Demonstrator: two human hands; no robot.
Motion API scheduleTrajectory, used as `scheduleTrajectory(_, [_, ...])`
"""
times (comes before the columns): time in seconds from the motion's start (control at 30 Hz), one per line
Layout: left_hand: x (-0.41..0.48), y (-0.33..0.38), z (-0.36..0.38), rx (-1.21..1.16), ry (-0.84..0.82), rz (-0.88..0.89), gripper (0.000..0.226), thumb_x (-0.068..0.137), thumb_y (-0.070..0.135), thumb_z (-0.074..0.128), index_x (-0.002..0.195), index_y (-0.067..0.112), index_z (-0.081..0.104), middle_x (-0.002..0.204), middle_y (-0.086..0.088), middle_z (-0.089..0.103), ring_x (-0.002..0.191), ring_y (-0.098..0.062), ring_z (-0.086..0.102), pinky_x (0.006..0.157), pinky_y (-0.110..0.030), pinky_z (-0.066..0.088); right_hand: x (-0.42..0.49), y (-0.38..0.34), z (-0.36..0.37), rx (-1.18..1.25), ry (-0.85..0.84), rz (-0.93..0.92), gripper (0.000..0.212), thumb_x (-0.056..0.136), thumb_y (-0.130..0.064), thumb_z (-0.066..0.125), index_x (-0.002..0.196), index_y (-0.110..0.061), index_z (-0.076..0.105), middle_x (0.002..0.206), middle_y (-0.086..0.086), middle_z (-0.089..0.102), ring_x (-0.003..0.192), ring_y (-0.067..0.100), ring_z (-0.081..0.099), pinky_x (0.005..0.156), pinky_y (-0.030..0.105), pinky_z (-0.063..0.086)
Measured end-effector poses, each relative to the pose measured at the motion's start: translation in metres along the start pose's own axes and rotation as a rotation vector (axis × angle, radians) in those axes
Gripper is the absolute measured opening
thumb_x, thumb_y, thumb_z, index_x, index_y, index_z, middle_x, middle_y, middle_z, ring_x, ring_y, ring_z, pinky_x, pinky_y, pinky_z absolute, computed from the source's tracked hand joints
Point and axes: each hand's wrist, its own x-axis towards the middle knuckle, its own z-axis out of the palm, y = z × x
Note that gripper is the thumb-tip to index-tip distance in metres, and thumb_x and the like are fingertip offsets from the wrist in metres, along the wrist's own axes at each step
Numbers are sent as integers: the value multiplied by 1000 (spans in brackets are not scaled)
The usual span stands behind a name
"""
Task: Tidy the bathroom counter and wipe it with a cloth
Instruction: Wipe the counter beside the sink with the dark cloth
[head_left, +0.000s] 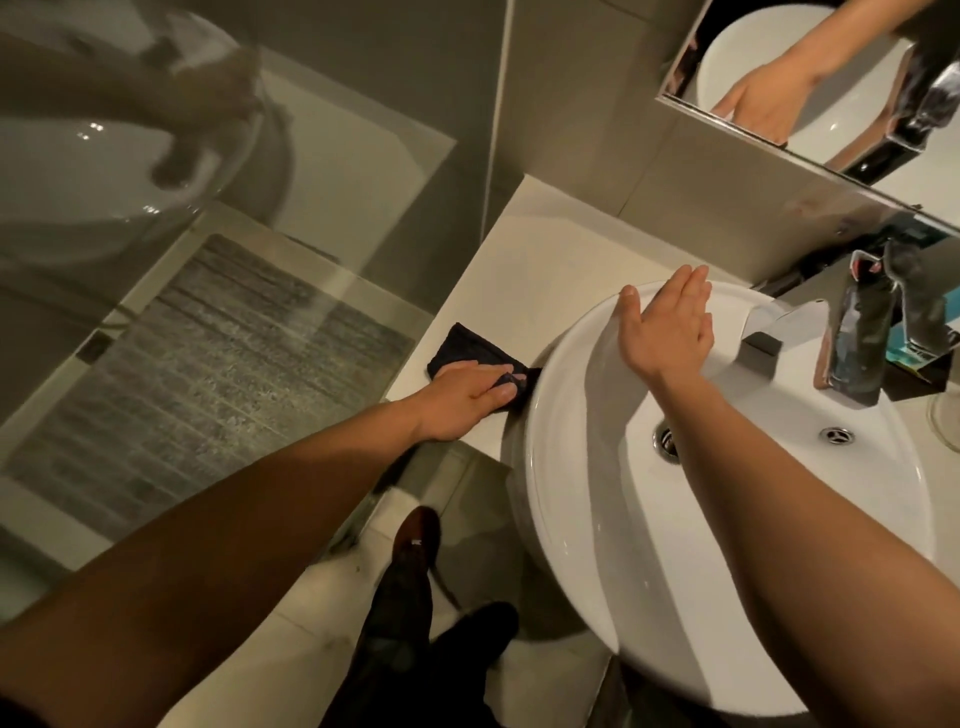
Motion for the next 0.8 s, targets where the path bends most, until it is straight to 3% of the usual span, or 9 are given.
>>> scheduleTrajectory(0.1, [-28,-1,11,-9,11,-24,44,108,37,38,150,25,47,161,-1,40,151,-20,27,122,-29,8,-17,-7,-2,20,-19,-24,80,103,-53,27,161,-4,1,170,11,-9,158,25,-7,126,46,2])
scheduleTrajectory(0.23, [-58,7,26,-30,10,-76,47,108,35,40,153,19,42,161,-1,39,151,-22,27,119,-25,8,-77,-17,7,24,-63,-158,77,105,-52,26,161,-5,3,170,11,-7,157,26,-5,125,46,4])
scheduleTrajectory(0.33, [-83,13,35,-137,-6,-120,49,107,39,42,150,16,47,155,-5,48,146,-22,39,120,-30,23,-129,-23,11,53,-123,-261,72,105,-48,30,161,-7,10,171,11,-1,158,27,0,125,45,9])
scheduleTrajectory(0.43, [-114,29,38,-592,-21,-265,42,106,38,47,132,11,64,130,-8,68,127,-24,60,108,-33,44,-175,-18,4,71,-236,-298,66,107,-47,28,161,-11,19,171,7,0,158,25,0,124,43,14])
scheduleTrajectory(0.57, [-153,41,50,-1241,-59,-350,44,104,39,49,134,8,61,135,-13,66,128,-24,60,116,-41,40,-225,5,-36,377,-402,-217,57,107,-47,33,157,-18,35,169,-3,20,156,15,14,125,37,14])
scheduleTrajectory(0.63, [-168,49,56,-1437,-116,-322,51,104,41,47,144,9,53,147,-18,55,139,-30,50,122,-50,28,-248,20,-57,503,-464,-132,50,107,-45,38,143,-16,56,154,1,50,142,20,44,117,35,30])
scheduleTrajectory(0.7, [-179,66,59,-1583,-192,-271,58,105,45,44,150,9,46,156,-20,43,147,-35,39,125,-54,19,-268,33,-74,630,-554,-50,54,103,-52,43,111,-5,69,115,10,72,107,32,64,99,44,48])
scheduleTrajectory(0.77, [-185,88,64,-1670,-258,-194,62,105,48,39,151,6,42,159,-22,38,148,-35,36,126,-52,19,-283,43,-90,738,-632,-19,68,94,-66,51,92,0,63,86,12,66,82,35,58,86,47,50])
scheduleTrajectory(0.8, [-186,98,68,-1686,-289,-166,64,105,50,37,151,5,43,156,-23,42,146,-35,40,125,-50,23,-290,48,-99,763,-631,-41,65,93,-65,55,90,-1,64,82,11,65,79,31,58,84,43,50])
